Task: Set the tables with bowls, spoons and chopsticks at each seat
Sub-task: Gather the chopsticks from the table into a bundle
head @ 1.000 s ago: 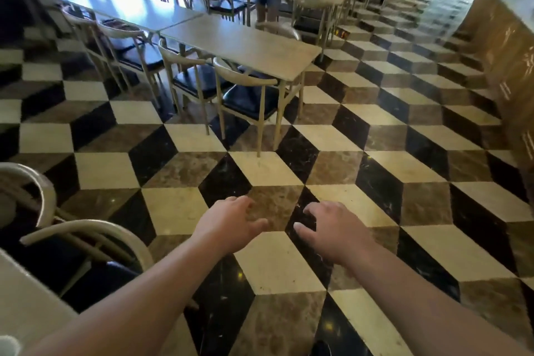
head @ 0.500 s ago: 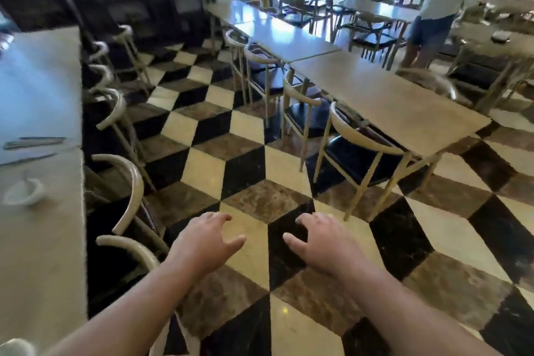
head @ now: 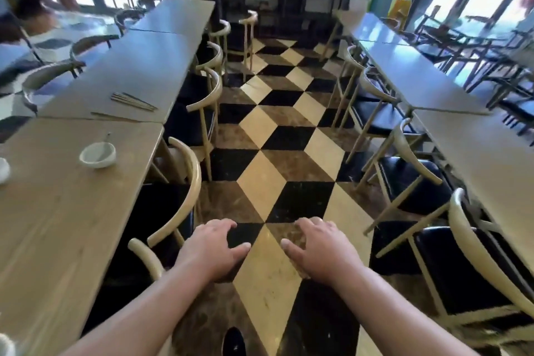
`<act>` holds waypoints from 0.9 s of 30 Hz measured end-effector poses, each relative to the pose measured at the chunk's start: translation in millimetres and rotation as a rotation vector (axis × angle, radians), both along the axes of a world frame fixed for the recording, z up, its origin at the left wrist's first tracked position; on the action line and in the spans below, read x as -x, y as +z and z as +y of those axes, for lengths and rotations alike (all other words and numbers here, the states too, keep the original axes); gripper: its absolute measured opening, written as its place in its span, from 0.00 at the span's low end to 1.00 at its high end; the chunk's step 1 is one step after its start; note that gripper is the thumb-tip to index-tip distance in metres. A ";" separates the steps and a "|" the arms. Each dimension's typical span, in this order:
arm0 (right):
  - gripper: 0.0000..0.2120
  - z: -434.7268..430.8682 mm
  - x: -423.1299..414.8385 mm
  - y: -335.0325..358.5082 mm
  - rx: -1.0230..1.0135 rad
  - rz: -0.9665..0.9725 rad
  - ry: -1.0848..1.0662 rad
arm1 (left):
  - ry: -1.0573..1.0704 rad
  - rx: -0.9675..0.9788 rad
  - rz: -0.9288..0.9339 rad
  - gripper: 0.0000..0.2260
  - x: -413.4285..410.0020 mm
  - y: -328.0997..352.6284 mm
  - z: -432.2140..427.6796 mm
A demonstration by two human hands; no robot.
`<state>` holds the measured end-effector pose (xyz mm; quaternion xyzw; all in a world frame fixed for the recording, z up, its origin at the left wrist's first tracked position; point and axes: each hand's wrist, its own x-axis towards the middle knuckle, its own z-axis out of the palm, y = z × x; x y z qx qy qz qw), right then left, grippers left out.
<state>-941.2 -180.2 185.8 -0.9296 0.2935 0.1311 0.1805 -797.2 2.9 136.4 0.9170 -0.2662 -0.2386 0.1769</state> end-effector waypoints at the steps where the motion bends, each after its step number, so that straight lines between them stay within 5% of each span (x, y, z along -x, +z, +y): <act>1: 0.32 -14.0 -21.0 0.0 0.010 0.015 0.017 | 0.008 -0.011 0.007 0.33 -19.4 -0.7 -12.1; 15: 0.34 -182.2 -282.9 30.4 0.024 -0.104 0.230 | 0.201 0.002 -0.122 0.32 -249.0 40.3 -140.5; 27: 0.35 -281.0 -501.2 25.7 -0.027 -0.170 0.652 | 0.667 -0.033 -0.118 0.31 -350.8 61.0 -207.8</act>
